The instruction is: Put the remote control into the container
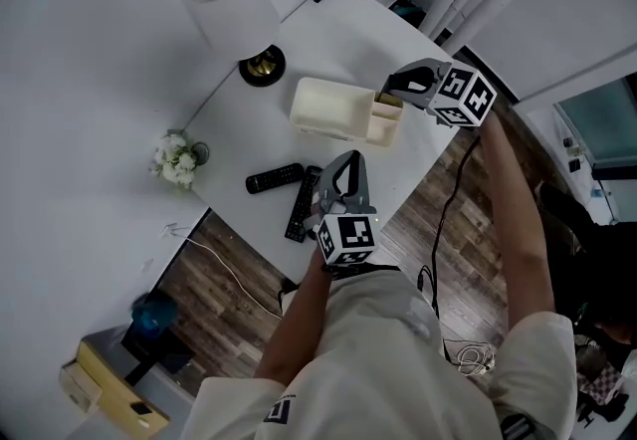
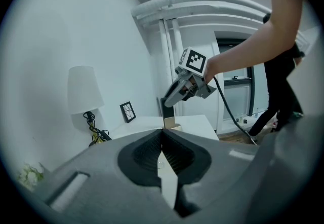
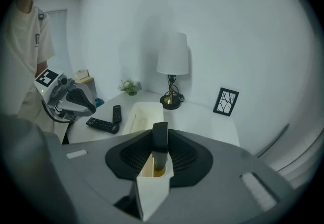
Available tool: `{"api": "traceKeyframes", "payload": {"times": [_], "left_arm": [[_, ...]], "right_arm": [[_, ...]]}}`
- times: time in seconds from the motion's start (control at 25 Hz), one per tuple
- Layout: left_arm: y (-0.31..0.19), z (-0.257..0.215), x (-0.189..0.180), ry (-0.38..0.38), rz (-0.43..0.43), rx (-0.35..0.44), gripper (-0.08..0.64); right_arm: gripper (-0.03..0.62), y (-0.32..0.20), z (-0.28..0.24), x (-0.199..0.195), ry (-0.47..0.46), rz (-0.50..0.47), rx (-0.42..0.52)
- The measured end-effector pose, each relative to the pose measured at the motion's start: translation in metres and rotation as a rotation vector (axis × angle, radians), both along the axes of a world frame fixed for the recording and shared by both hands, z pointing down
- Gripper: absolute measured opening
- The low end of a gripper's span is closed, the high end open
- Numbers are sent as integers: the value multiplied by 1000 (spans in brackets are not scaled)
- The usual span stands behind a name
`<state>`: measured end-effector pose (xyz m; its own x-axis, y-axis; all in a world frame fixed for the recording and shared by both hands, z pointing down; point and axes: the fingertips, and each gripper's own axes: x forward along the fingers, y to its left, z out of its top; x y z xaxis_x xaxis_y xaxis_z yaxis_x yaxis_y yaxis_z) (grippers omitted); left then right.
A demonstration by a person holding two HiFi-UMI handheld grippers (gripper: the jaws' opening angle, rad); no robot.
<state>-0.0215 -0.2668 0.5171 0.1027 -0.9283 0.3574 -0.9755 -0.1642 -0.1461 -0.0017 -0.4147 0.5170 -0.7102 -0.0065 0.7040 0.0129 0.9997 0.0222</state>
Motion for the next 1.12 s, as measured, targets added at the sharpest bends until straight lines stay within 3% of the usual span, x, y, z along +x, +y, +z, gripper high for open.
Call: {"api": "traceKeyframes", "payload": {"times": [0.32, 0.64, 0.96, 1.12], "left_arm": [[-3, -1, -5, 40, -26, 14, 6], [-3, 1, -4, 69, -30, 1, 6], [-5, 2, 8, 85, 9, -8, 6], [-7, 0, 9, 84, 30, -10, 6]], "right_arm": [[101, 1, 12, -2, -75, -4, -11], [101, 4, 37, 0, -4, -10, 3], [110, 3, 44, -1, -34, 68, -44], [170, -2, 36, 4, -58, 143, -35]]}}
